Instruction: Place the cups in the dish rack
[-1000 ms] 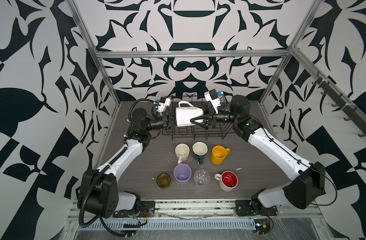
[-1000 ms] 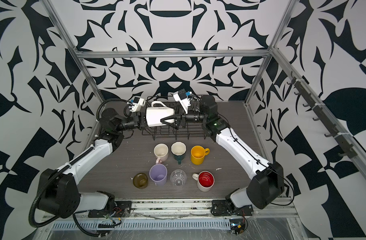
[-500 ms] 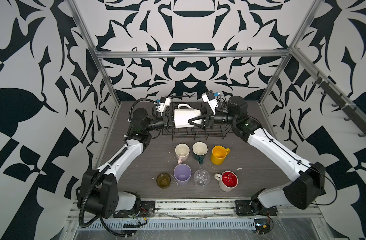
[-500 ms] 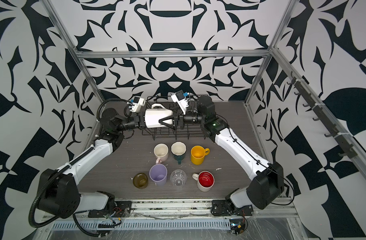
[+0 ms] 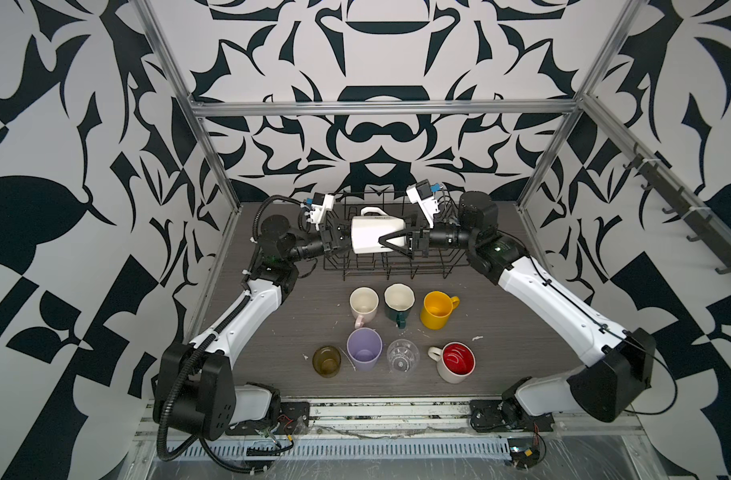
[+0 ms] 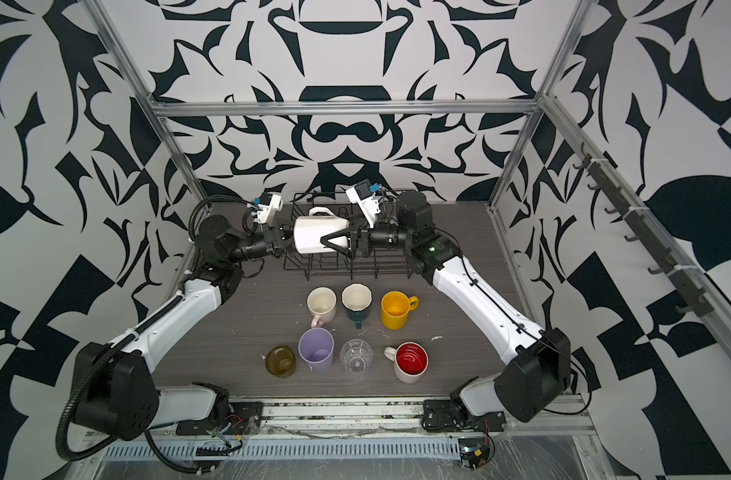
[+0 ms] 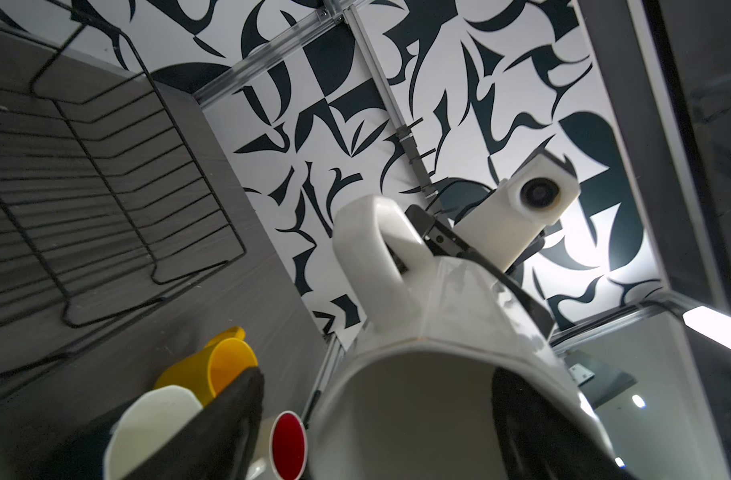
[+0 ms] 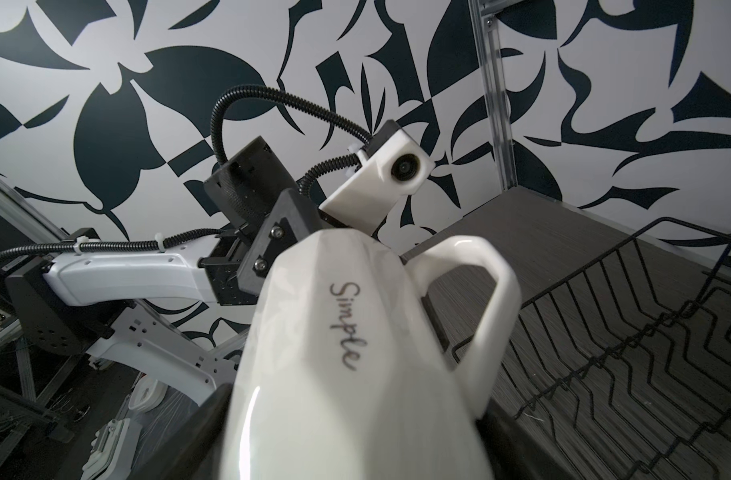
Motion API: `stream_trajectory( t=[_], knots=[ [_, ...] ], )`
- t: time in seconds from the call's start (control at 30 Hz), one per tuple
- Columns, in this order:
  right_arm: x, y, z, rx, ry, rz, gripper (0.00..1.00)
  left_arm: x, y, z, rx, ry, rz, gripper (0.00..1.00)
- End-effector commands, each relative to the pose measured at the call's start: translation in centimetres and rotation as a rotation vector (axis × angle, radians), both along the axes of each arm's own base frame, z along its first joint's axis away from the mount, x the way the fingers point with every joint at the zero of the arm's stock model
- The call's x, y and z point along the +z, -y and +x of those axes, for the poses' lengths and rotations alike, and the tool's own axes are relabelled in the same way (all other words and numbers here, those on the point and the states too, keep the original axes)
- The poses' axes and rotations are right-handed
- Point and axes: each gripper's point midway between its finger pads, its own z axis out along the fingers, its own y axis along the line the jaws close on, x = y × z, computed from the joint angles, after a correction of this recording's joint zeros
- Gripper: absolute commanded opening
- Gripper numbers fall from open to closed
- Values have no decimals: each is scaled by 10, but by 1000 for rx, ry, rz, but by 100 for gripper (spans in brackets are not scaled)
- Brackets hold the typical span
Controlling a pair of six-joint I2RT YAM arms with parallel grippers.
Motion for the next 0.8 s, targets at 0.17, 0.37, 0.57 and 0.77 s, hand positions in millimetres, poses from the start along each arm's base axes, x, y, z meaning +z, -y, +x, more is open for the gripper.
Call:
stream_trajectory(
  t=[0.17, 0.37, 0.57, 0.77],
  knots=[
    [54, 30, 5, -131, 131, 52, 0, 16, -13, -10, 60, 94, 29, 100],
    [52, 56, 13, -220, 107, 18, 0, 10, -35, 6, 178, 63, 62, 99],
    [33, 81, 34, -377, 69, -122, 0, 3, -77, 26, 383, 26, 134, 99],
    [8, 104, 63, -544, 30, -305, 0, 13, -135, 33, 632, 46, 130, 99]
  ],
)
